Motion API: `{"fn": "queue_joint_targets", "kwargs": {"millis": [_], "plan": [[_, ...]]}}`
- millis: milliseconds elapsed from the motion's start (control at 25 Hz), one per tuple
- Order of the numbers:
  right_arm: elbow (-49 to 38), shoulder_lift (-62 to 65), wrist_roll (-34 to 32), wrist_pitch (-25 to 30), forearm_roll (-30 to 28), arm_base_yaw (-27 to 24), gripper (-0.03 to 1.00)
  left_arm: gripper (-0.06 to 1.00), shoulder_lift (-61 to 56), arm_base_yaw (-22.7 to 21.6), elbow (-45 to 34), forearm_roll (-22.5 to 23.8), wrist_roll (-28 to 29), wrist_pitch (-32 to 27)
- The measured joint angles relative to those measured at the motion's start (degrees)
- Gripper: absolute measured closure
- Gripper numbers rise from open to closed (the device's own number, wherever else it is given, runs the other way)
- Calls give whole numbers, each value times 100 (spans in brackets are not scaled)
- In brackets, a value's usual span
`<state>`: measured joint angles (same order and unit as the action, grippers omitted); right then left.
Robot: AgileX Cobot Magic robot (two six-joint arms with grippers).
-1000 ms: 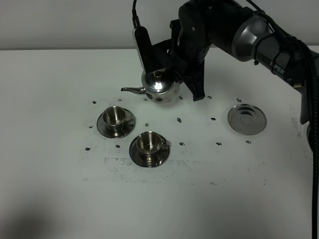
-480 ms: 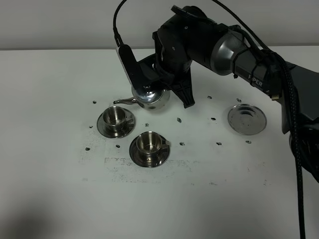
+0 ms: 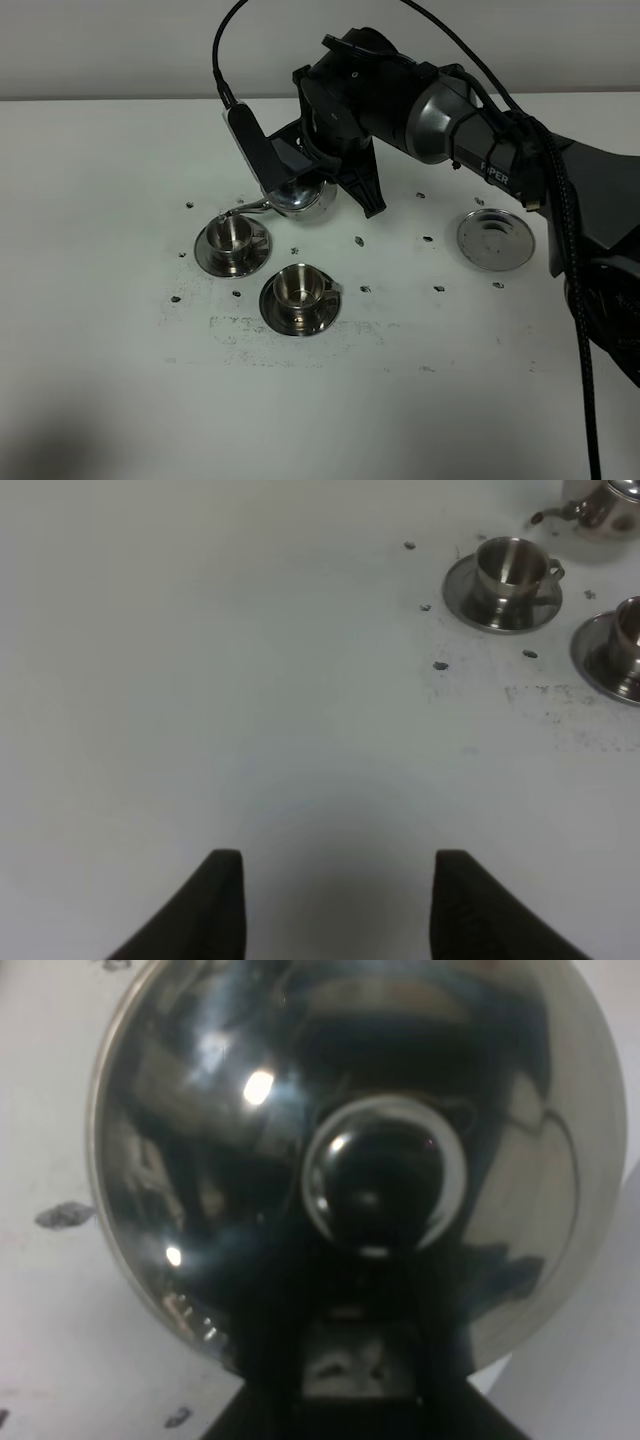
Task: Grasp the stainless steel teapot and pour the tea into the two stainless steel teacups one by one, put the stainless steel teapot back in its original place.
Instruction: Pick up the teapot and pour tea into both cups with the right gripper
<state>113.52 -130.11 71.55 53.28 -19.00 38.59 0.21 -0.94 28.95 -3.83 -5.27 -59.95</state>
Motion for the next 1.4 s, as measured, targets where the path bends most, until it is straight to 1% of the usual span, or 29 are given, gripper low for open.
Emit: {"fn": "queue_joint_targets", "kwargs": {"millis": [280,520,1000,1400], "plan": [[0,-101,-19,-122,-339,47,76,53,0,0,0,0,0,0],[0,-171,-165,-151,-619,99,76,53,0,0,0,0,0,0],[0,-171,-171,-282,-1168,282,76,53,0,0,0,0,0,0],[0,-171,-171,-357,-1430,285,76,53,0,0,0,0,0,0]]}}
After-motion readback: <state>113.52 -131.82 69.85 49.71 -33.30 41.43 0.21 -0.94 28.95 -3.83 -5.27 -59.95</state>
